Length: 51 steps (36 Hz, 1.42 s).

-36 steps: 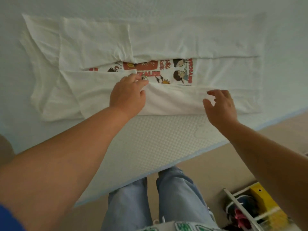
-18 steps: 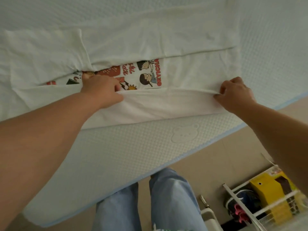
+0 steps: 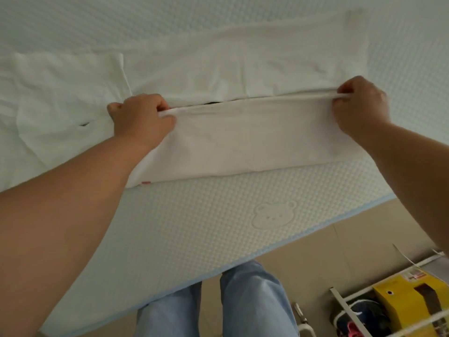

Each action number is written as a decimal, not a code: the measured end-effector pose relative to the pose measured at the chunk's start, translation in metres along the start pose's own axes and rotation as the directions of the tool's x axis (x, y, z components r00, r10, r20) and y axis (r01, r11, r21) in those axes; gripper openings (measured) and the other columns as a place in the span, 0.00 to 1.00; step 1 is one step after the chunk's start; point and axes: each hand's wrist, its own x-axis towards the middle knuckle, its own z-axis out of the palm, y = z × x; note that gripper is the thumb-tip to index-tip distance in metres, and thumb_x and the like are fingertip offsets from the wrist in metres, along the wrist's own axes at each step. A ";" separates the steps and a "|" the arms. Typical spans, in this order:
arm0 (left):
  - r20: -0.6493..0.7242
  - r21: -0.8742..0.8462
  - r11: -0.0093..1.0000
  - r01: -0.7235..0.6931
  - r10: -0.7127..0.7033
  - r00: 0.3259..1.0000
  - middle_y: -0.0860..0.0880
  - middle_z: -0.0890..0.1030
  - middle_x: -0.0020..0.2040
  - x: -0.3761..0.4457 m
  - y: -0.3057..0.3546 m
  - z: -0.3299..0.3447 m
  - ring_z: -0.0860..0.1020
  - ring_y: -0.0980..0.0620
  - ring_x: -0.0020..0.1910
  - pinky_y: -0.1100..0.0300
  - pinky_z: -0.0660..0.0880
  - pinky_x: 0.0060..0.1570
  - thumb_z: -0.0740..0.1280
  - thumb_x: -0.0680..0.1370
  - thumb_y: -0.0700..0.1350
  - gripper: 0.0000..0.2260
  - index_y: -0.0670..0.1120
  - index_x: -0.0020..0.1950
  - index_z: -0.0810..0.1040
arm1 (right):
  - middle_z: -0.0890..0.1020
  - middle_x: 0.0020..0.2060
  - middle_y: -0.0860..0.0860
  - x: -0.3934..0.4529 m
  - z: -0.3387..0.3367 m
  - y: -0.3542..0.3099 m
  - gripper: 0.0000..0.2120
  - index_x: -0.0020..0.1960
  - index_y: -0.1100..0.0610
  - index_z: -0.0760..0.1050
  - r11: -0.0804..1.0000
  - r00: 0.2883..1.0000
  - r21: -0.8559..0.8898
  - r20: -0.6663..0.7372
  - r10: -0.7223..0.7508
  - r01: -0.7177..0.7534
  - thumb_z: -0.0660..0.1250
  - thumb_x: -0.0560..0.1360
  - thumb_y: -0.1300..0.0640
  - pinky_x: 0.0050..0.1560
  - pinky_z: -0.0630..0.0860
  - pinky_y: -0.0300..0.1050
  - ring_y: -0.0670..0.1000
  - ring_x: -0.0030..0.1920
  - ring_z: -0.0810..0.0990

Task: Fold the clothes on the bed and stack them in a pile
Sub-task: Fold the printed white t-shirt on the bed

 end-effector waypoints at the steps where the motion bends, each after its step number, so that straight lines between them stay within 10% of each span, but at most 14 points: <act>1: -0.010 0.016 1.000 0.013 -0.012 1.000 0.47 0.80 0.50 0.000 0.000 0.004 0.75 0.43 0.53 0.51 0.59 0.55 0.67 0.73 0.51 0.08 0.51 0.49 0.79 | 0.75 0.59 0.57 0.002 0.005 -0.003 0.15 0.60 0.56 0.73 1.000 1.000 -0.001 -0.003 0.004 -0.004 0.57 0.74 0.60 0.56 0.68 0.48 0.59 0.60 0.72; 8: -0.118 0.079 0.997 0.023 -0.014 0.993 0.44 0.78 0.50 -0.010 0.003 0.009 0.74 0.41 0.52 0.49 0.60 0.56 0.66 0.73 0.49 0.09 0.49 0.50 0.79 | 0.65 0.65 0.53 -0.013 0.013 -0.002 0.22 0.66 0.53 0.65 0.996 0.989 0.073 -0.145 -0.030 0.041 0.60 0.72 0.58 0.52 0.69 0.48 0.58 0.54 0.74; 12: -0.164 -0.007 0.994 -0.109 0.106 0.981 0.41 0.77 0.55 -0.026 0.016 0.004 0.73 0.40 0.58 0.49 0.62 0.58 0.67 0.68 0.46 0.18 0.44 0.58 0.77 | 0.64 0.70 0.55 -0.040 0.019 0.018 0.25 0.71 0.55 0.64 0.977 0.972 -0.017 -0.102 -0.213 0.212 0.63 0.75 0.54 0.67 0.63 0.52 0.56 0.68 0.64; 16: 0.020 -0.008 0.940 -0.342 0.342 0.939 0.37 0.69 0.69 -0.052 0.035 0.021 0.66 0.38 0.70 0.45 0.61 0.67 0.65 0.70 0.48 0.24 0.42 0.66 0.74 | 0.49 0.77 0.53 -0.059 0.036 0.054 0.32 0.77 0.51 0.50 0.958 0.975 -0.209 0.145 -0.169 0.197 0.57 0.78 0.44 0.73 0.46 0.52 0.53 0.76 0.45; 22: 0.188 0.063 0.944 -0.325 0.308 0.933 0.43 0.47 0.78 -0.055 0.037 0.048 0.45 0.43 0.76 0.48 0.45 0.72 0.68 0.73 0.51 0.34 0.50 0.76 0.58 | 0.40 0.76 0.48 -0.061 0.046 0.077 0.33 0.77 0.47 0.40 0.946 0.976 -0.274 0.176 -0.125 0.170 0.51 0.78 0.38 0.73 0.38 0.51 0.52 0.75 0.37; 29: 0.252 0.046 0.938 -0.345 0.323 0.912 0.45 0.44 0.78 -0.048 0.038 0.044 0.42 0.47 0.76 0.49 0.41 0.72 0.67 0.73 0.52 0.35 0.50 0.77 0.55 | 0.39 0.76 0.51 -0.064 0.039 0.058 0.34 0.77 0.52 0.41 0.929 0.983 -0.350 0.175 -0.063 0.122 0.51 0.78 0.41 0.72 0.34 0.54 0.53 0.75 0.35; 33: 0.097 -0.146 0.925 -0.350 0.366 0.926 0.40 0.59 0.75 -0.058 0.037 0.026 0.54 0.42 0.75 0.48 0.53 0.72 0.64 0.73 0.47 0.26 0.42 0.70 0.69 | 0.47 0.77 0.53 -0.081 0.040 0.007 0.33 0.76 0.56 0.52 0.943 0.970 -0.244 0.143 -0.194 0.225 0.59 0.77 0.46 0.72 0.39 0.53 0.53 0.76 0.40; 42: -0.252 -0.253 0.957 0.140 -0.205 0.946 0.38 0.76 0.60 -0.089 -0.077 -0.023 0.72 0.39 0.62 0.54 0.63 0.63 0.67 0.72 0.41 0.17 0.39 0.60 0.77 | 0.68 0.68 0.54 -0.139 0.090 -0.133 0.22 0.69 0.57 0.67 0.857 0.828 0.091 0.225 -0.514 0.508 0.62 0.77 0.53 0.68 0.57 0.45 0.54 0.68 0.62; 47: -0.080 -0.326 0.771 0.547 -0.599 0.797 0.41 0.72 0.65 -0.081 -0.156 -0.035 0.69 0.41 0.65 0.51 0.65 0.64 0.66 0.74 0.53 0.25 0.43 0.68 0.70 | 0.71 0.64 0.54 -0.148 0.118 -0.201 0.20 0.67 0.56 0.69 0.811 0.785 0.177 0.206 -0.585 0.558 0.61 0.77 0.51 0.64 0.59 0.43 0.54 0.64 0.66; 51: 0.001 -0.428 0.682 0.593 -0.656 0.755 0.45 0.75 0.60 -0.067 -0.183 -0.037 0.75 0.44 0.58 0.53 0.71 0.55 0.68 0.71 0.57 0.26 0.45 0.64 0.71 | 0.73 0.60 0.53 -0.144 0.134 -0.241 0.20 0.64 0.56 0.71 0.858 0.831 0.180 0.220 -0.511 0.480 0.61 0.76 0.47 0.62 0.61 0.44 0.55 0.62 0.67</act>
